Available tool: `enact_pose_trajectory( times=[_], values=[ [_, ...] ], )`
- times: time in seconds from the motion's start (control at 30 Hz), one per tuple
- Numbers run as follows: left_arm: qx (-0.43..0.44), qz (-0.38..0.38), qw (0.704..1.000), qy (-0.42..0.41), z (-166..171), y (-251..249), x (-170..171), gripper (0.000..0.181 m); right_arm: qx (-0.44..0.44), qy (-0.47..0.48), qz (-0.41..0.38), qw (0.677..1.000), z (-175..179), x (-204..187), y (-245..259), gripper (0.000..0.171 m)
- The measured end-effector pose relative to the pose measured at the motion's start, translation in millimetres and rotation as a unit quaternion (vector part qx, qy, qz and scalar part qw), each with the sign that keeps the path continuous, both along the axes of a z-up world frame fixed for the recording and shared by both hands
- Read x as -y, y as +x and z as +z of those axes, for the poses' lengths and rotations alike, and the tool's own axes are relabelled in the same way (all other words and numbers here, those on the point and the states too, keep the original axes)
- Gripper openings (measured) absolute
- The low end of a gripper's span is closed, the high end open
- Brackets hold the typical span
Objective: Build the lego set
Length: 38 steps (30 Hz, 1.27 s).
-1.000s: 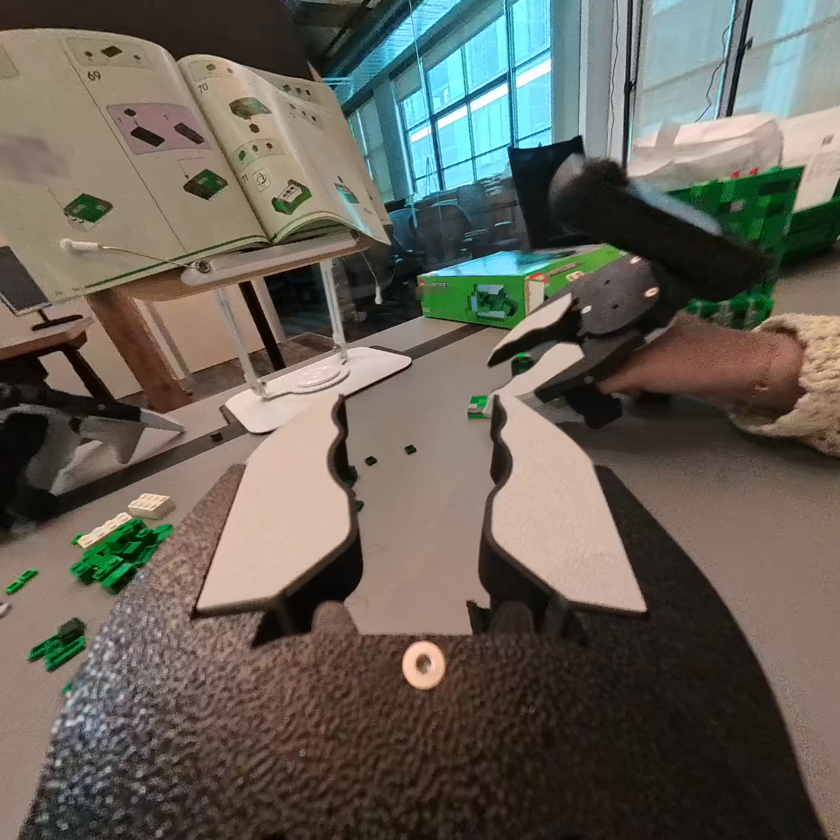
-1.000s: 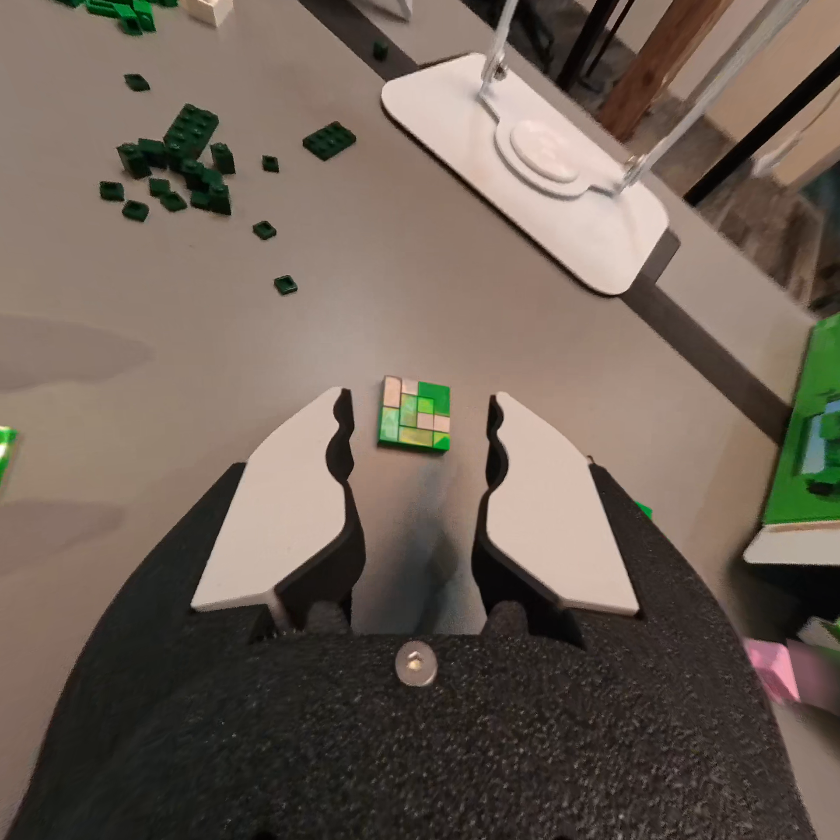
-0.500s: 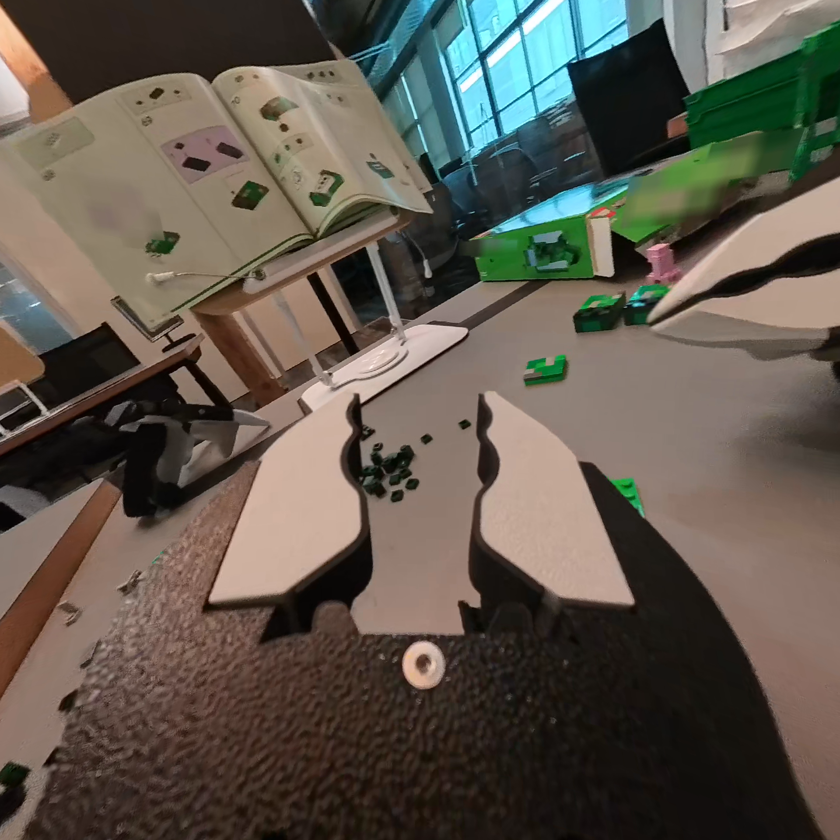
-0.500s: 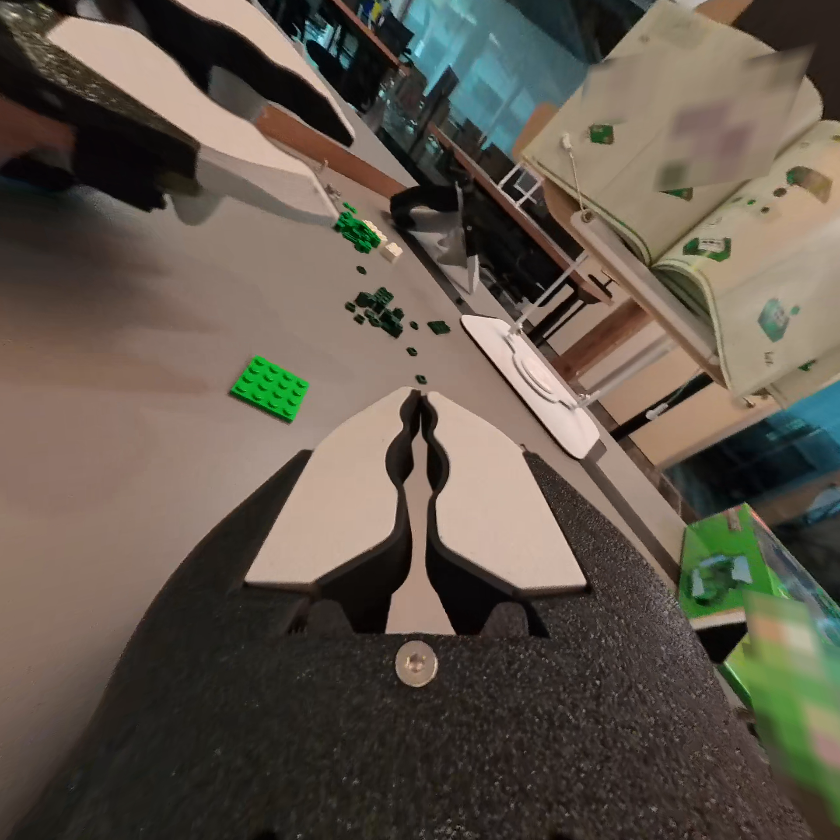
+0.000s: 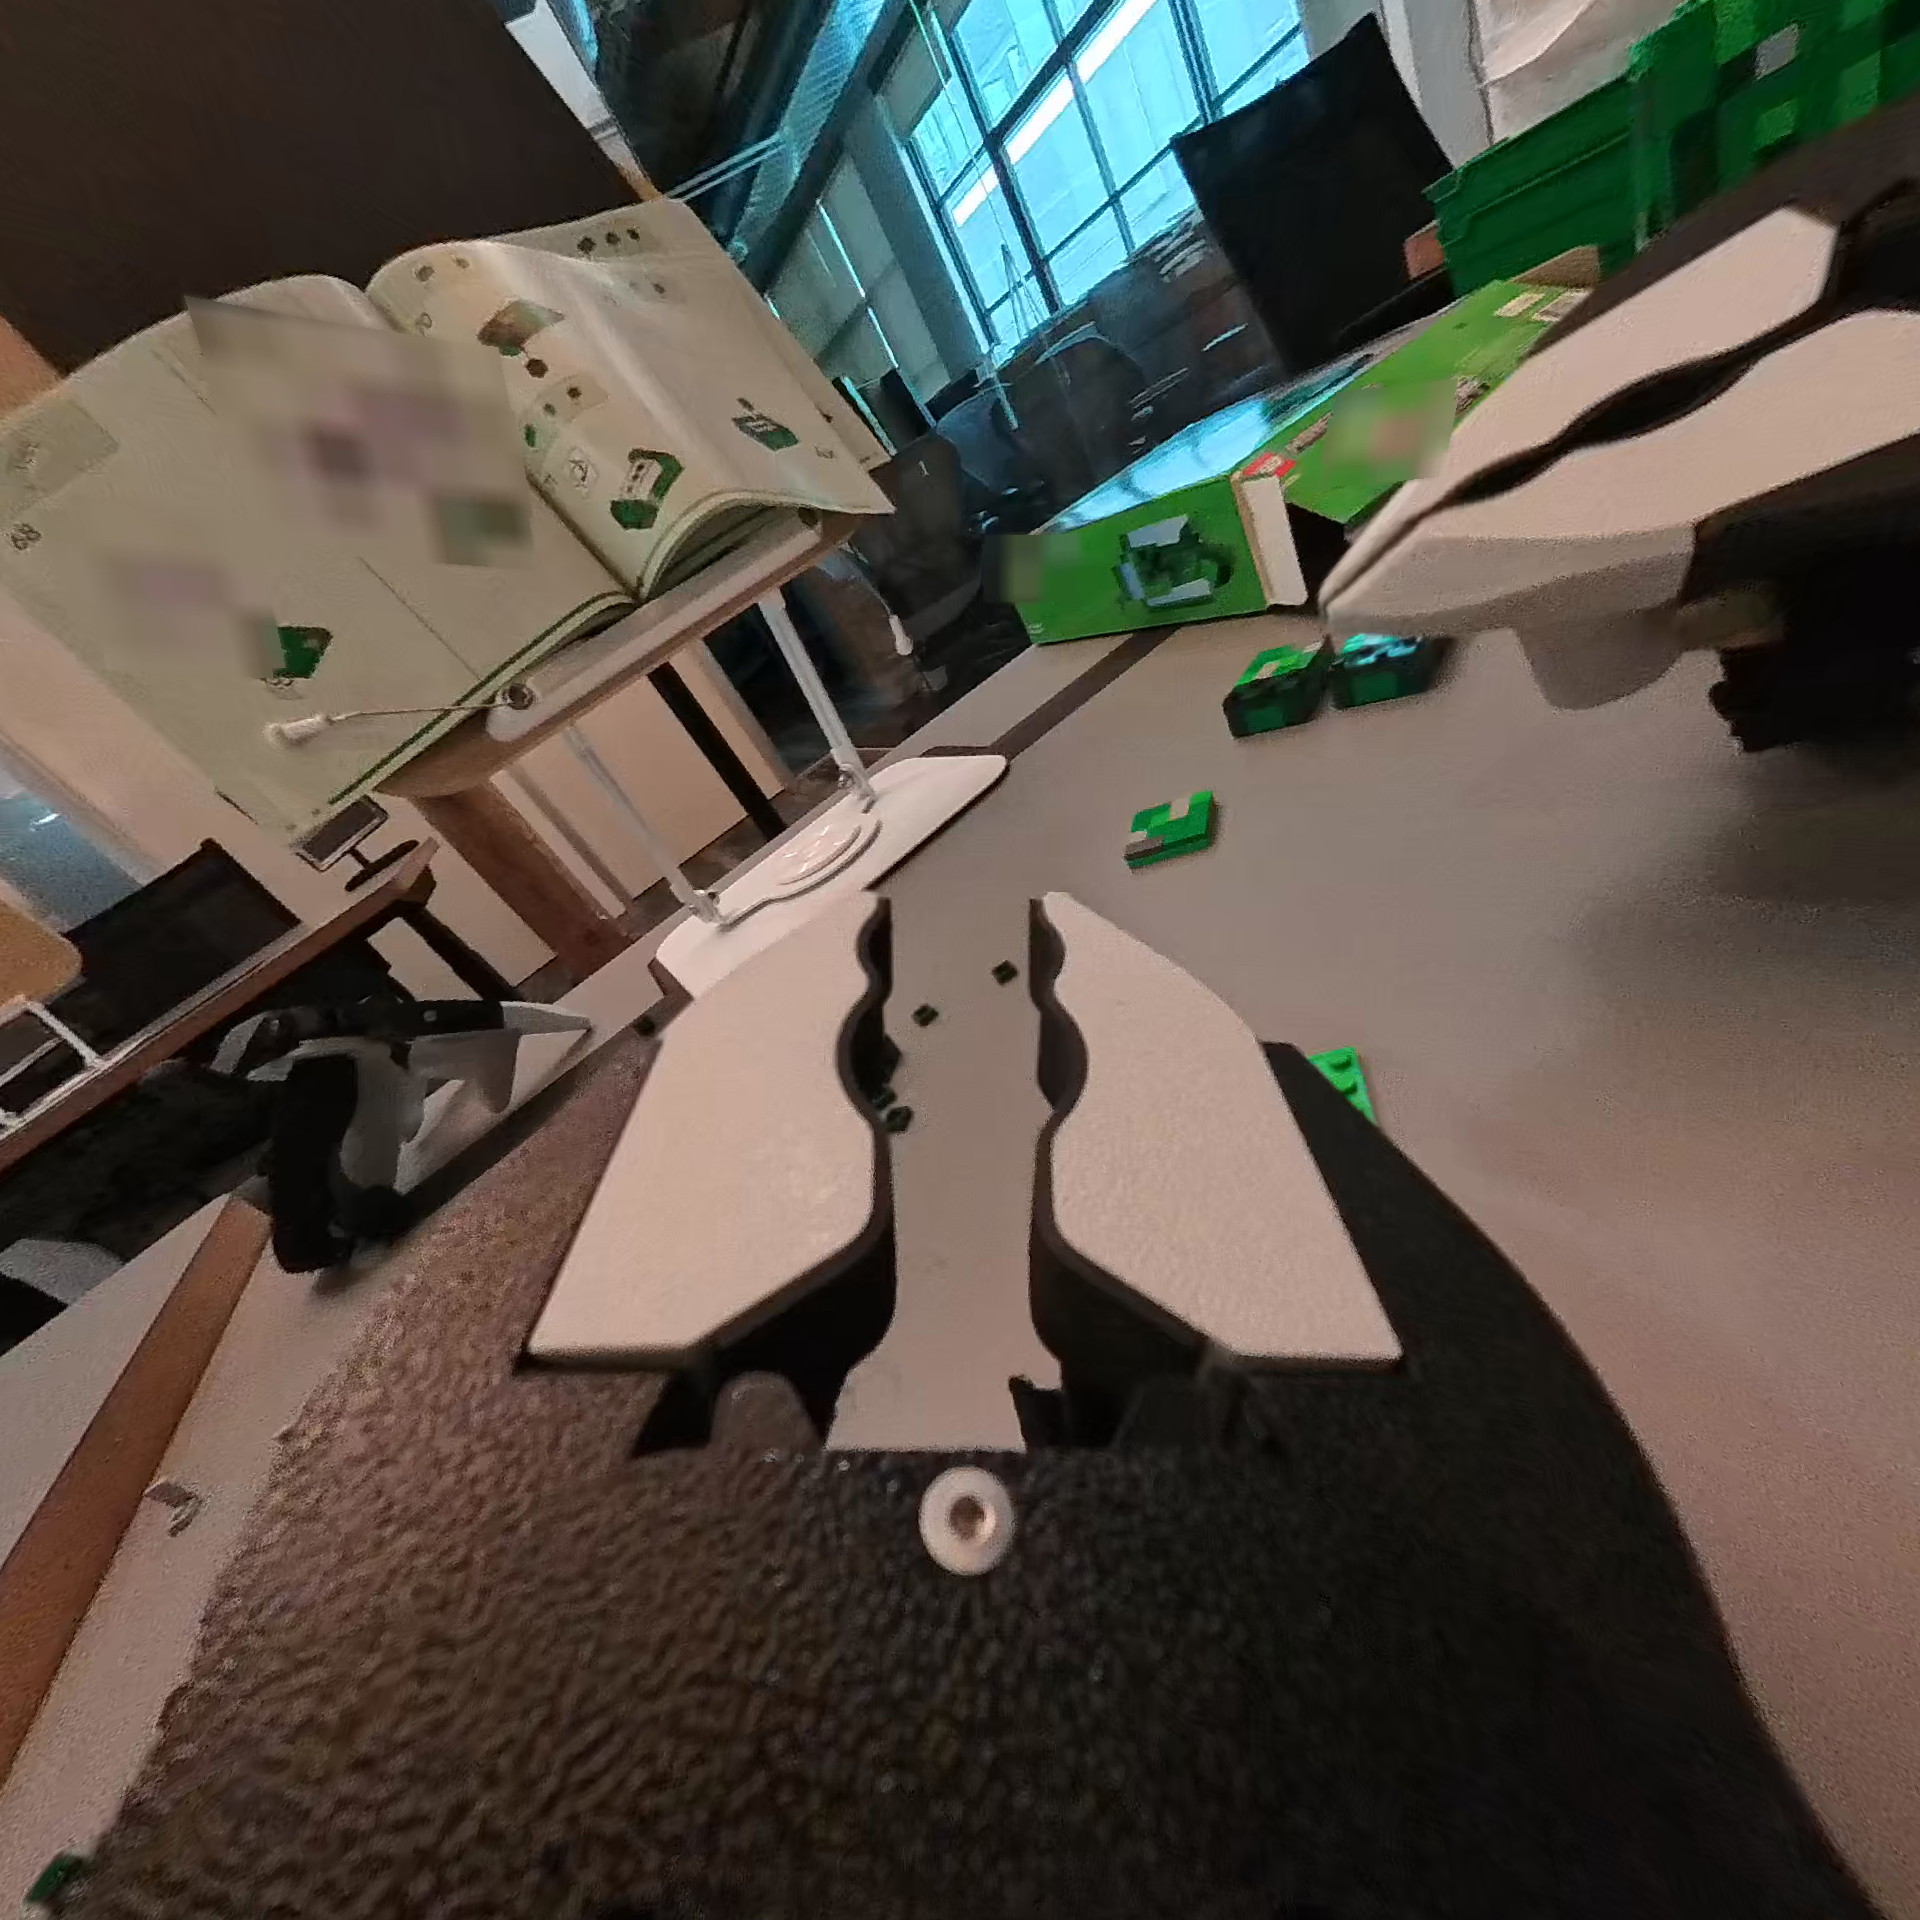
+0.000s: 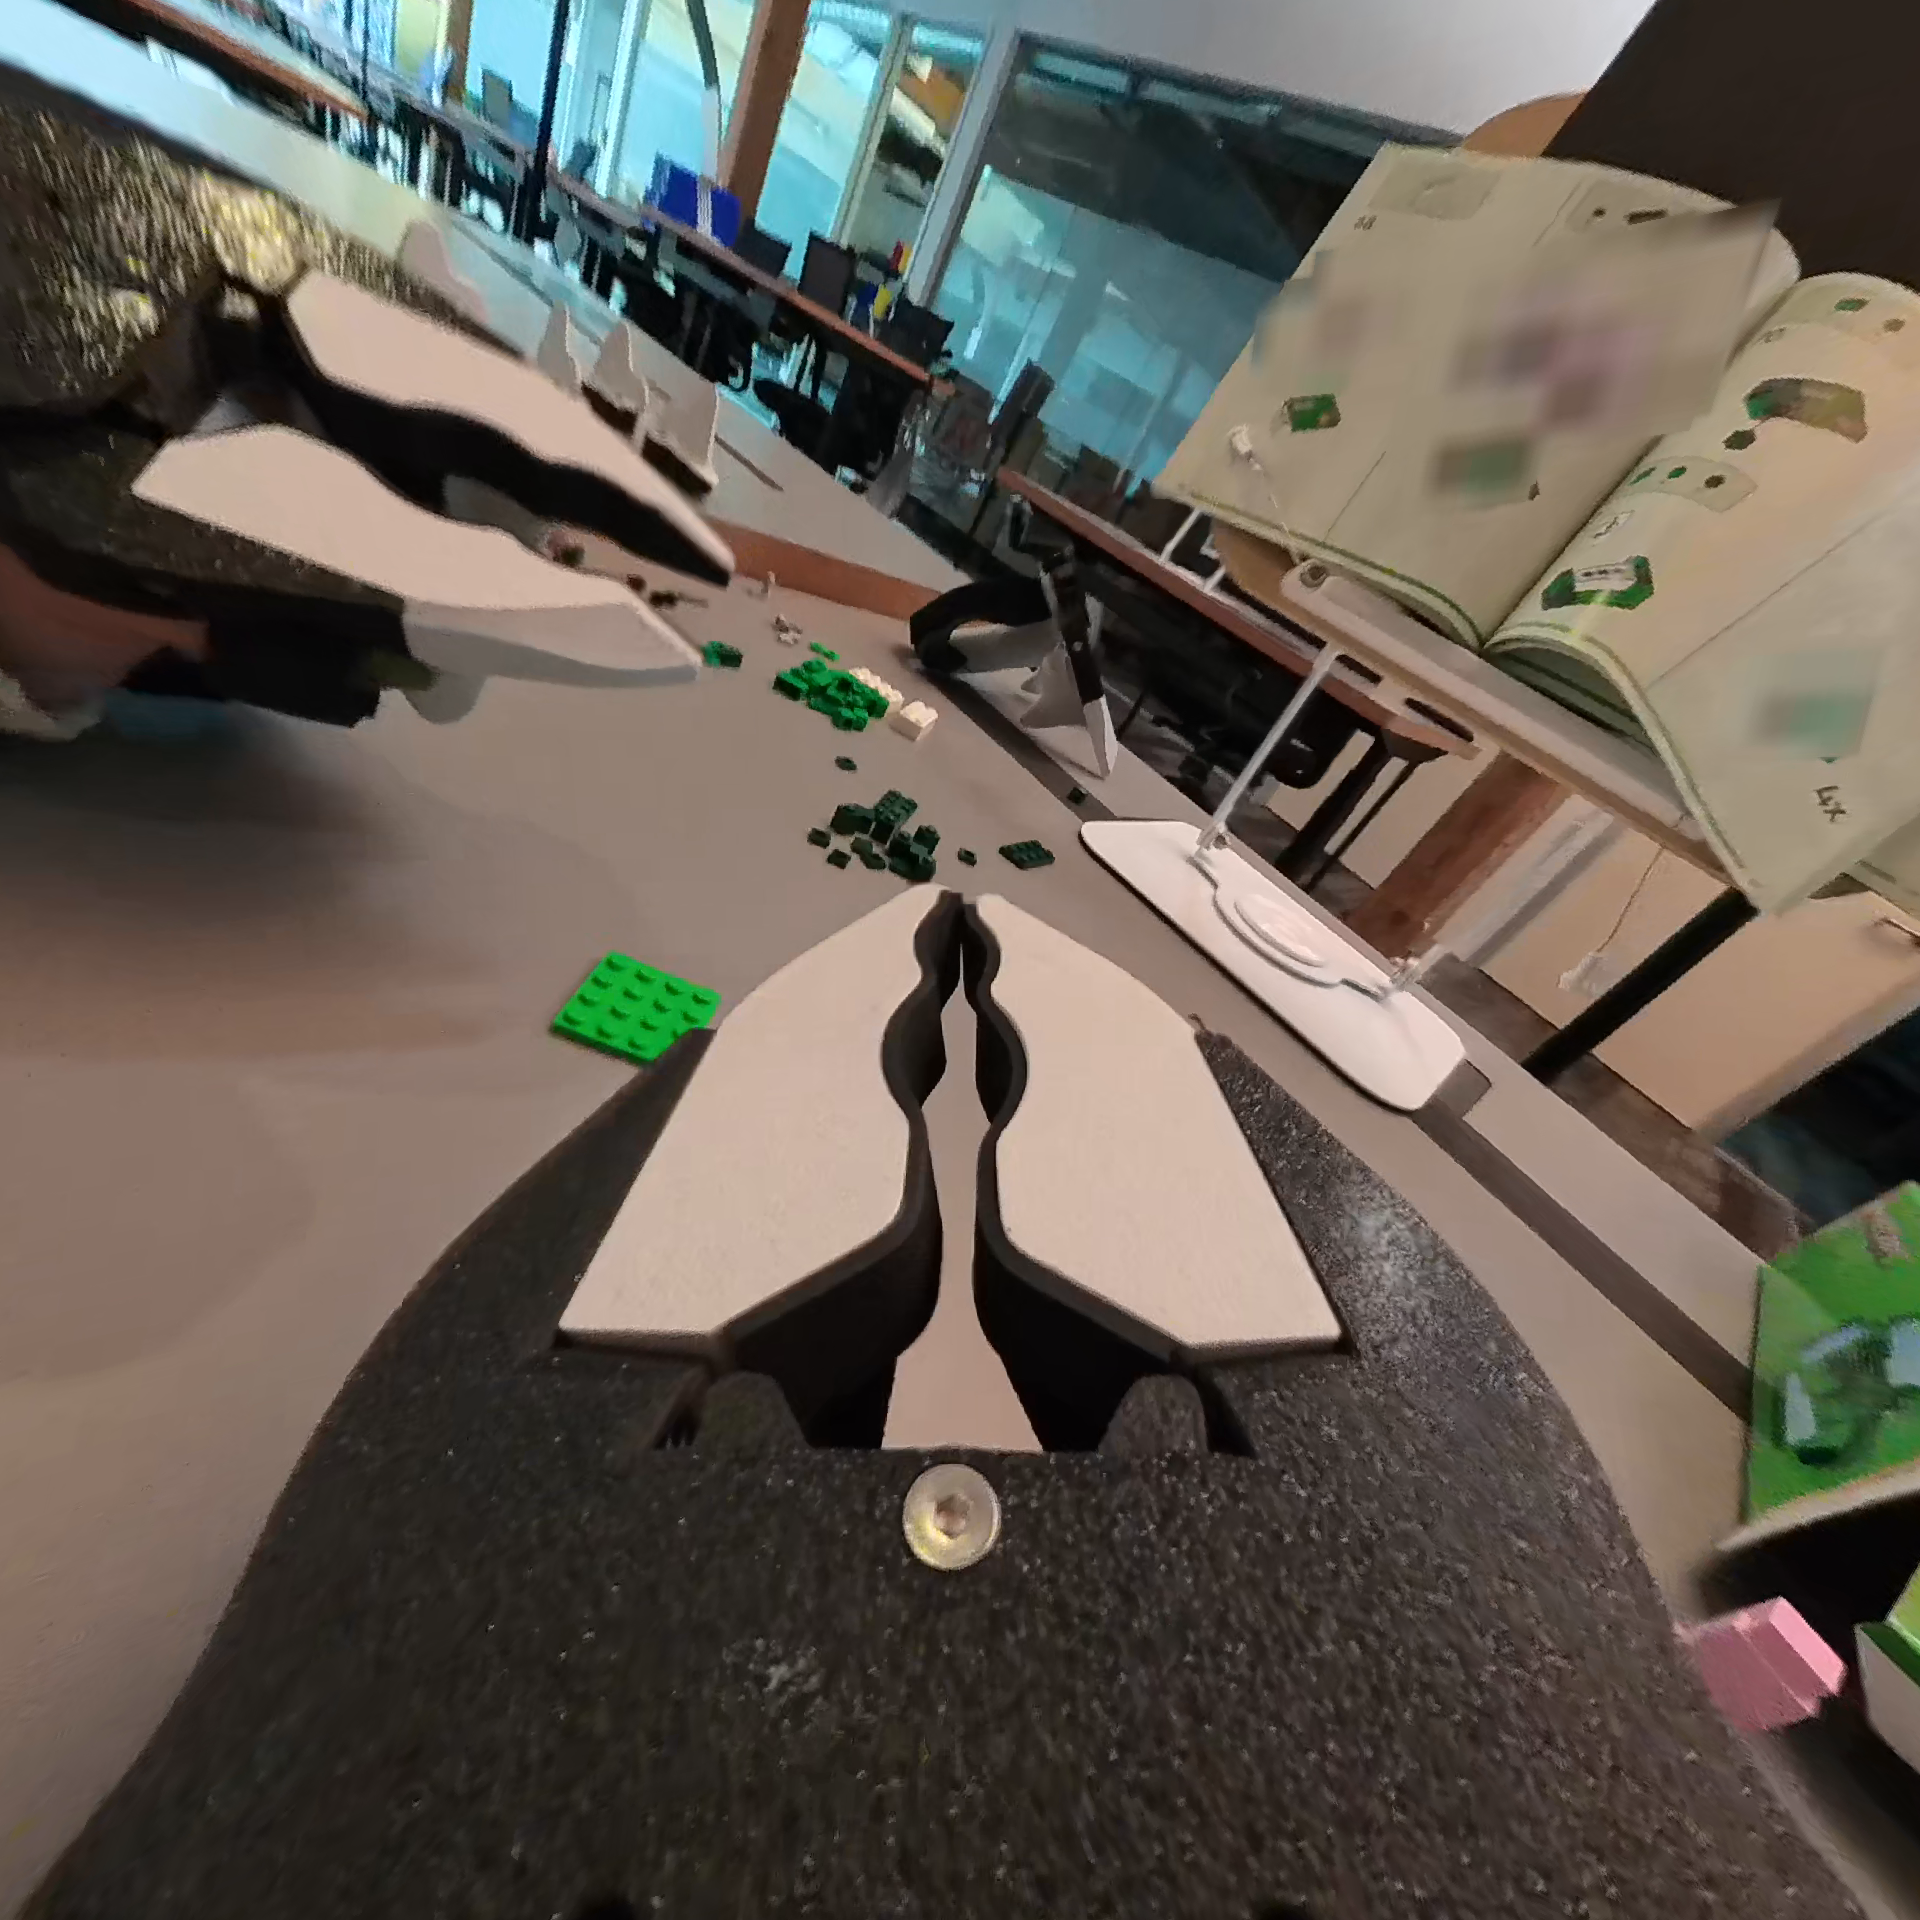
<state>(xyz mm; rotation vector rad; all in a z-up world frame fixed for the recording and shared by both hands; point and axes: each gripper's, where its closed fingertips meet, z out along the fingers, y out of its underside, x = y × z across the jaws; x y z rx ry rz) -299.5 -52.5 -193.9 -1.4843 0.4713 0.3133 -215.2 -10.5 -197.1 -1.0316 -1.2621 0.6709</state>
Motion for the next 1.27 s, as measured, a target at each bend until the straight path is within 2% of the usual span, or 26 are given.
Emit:
enact_pose_trajectory(
  times=[0.23,0.37,0.57,0.87,1.0,1.13,1.27],
  values=[
    [-0.008,0.010,1.000,-0.011,-4,-1,-3,0.023,-0.074,-0.088,-0.007,0.993,16,-15,17,0.000],
    [0.031,0.033,0.999,-0.021,-5,-12,-4,0.024,-0.095,-0.100,-0.007,0.990,20,-19,20,0.000],
    [0.091,0.088,0.992,0.018,8,-42,-6,0.022,-0.091,-0.101,0.075,0.988,21,-8,4,0.000],
    [0.181,0.151,0.969,0.070,20,-85,-50,0.017,-0.111,-0.126,0.099,0.981,25,-14,1,0.000],
    [0.154,0.120,0.979,0.060,19,-73,-64,0.000,-0.112,-0.126,0.101,0.980,25,-14,3,0.000],
    [0.088,0.049,0.994,0.045,15,-37,-65,0.000,-0.104,-0.113,0.104,0.983,23,-10,1,0.000],
    [0.034,0.014,0.999,0.034,11,-12,-63,0.000,-0.095,-0.098,0.107,0.985,21,-6,0,0.000]
  ],
)
